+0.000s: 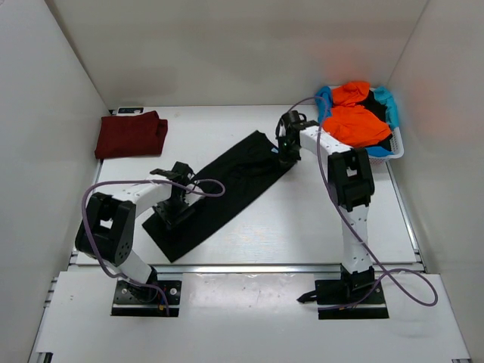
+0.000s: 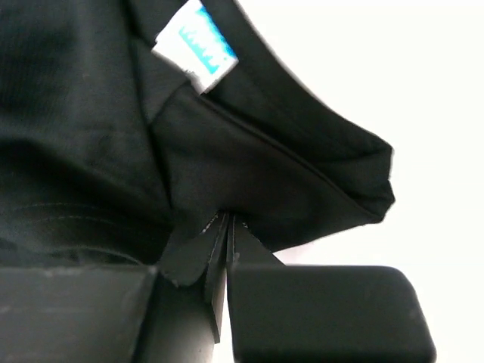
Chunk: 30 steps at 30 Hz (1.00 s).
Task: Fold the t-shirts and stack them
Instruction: Rotate the tshirt 90 degrees
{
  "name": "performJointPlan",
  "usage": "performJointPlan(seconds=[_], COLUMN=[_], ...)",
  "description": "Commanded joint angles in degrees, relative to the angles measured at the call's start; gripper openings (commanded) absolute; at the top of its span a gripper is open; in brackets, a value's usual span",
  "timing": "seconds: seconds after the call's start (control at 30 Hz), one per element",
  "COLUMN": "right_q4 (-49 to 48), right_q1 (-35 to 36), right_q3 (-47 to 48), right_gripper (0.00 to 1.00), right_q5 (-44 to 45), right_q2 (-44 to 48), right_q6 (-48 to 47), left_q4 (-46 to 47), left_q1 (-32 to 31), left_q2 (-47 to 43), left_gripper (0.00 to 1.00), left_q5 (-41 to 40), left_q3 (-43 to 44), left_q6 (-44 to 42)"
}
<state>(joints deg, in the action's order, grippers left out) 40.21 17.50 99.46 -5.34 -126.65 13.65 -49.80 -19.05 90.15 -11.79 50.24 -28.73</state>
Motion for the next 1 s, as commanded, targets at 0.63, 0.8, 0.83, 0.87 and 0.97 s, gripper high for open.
performJointPlan(seconds=[0.63,0.8,0.83,0.87,0.97], right_q4=[-0.56,-1.79,-2.32,-2.85,-5.66], right_q1=[-3.53,1.47,3.75,5.17,12.72], right_q3=[11.03,0.5,-1.01,-4.33,-13.98], right_gripper=[0.13,0.32,0.37,0.42,0.47], right_q5=[1.48,-2.29,-2.74,-2.65,-1.42], right_q2=[11.06,16.51,18.7,20.9,26.35], right_q6=[-3.54,-0.65,-0.55,0.32,3.65], left_q4=[-5.83,-9.34,-9.87,-10.05,-9.44], left_q1=[-8.99,-6.89,-5.66,-4.52,1.62], left_q2=[5.31,-0.66,-1.46,-2.77,-6.11], left_gripper=[0.68,0.71,0.73,0.82,0.99], left_q5=[23.84,22.43,22.34,22.16,19.54], left_q3=[12.86,14.1,14.18,14.27,15.67], left_q6=[15.38,14.23,13.79,13.44,13.26])
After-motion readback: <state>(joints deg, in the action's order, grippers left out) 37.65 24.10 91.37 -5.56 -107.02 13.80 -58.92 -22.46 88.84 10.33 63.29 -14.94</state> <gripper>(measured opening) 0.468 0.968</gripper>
